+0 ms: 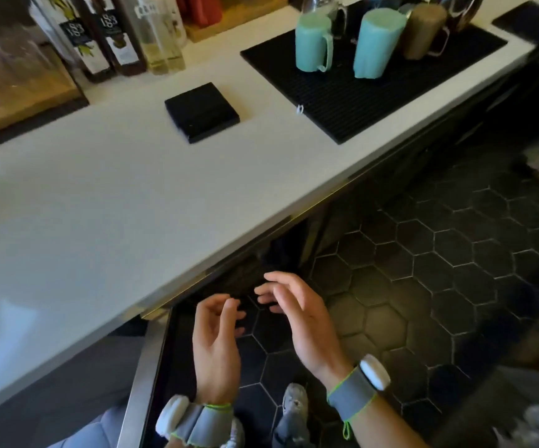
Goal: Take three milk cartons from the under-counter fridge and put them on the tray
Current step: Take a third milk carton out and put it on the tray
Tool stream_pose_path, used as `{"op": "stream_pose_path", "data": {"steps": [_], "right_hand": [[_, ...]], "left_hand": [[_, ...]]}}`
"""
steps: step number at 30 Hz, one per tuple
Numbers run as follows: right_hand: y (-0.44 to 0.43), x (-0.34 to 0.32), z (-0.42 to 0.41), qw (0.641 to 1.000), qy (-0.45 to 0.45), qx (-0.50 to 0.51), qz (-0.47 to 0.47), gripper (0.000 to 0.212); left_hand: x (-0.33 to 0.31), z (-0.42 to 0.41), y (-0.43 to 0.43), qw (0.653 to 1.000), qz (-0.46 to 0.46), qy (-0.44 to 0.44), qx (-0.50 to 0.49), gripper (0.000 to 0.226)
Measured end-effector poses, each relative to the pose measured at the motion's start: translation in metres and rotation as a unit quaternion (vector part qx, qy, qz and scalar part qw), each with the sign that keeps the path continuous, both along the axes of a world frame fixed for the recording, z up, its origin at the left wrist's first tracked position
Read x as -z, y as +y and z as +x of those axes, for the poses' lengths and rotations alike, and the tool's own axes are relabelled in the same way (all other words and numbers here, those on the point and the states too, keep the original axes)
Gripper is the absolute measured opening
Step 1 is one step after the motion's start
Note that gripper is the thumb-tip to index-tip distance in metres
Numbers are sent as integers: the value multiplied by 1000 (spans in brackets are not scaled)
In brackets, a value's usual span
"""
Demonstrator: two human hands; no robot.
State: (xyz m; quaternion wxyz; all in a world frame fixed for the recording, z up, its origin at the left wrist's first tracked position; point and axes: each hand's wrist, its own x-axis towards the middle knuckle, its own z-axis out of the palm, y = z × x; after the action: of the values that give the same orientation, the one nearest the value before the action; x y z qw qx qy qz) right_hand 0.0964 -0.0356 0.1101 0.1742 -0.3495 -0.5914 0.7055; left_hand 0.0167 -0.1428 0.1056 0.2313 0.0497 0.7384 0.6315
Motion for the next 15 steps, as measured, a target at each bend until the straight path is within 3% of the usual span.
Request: {"op": "stream_pose_path", "data": {"steps": [7,9,15], "right_hand": [[11,90,34,995,-64,62,-50,26],[11,110,35,992,-79,66,-74,14],[22,183,5,989,-90,79,-83,14]], "left_hand": [[106,14,9,983,-97,-140,-72,9],[125,11,11,979,-106,-156,-79,9],[199,-12,37,979,-114,-143,-85,14]]}}
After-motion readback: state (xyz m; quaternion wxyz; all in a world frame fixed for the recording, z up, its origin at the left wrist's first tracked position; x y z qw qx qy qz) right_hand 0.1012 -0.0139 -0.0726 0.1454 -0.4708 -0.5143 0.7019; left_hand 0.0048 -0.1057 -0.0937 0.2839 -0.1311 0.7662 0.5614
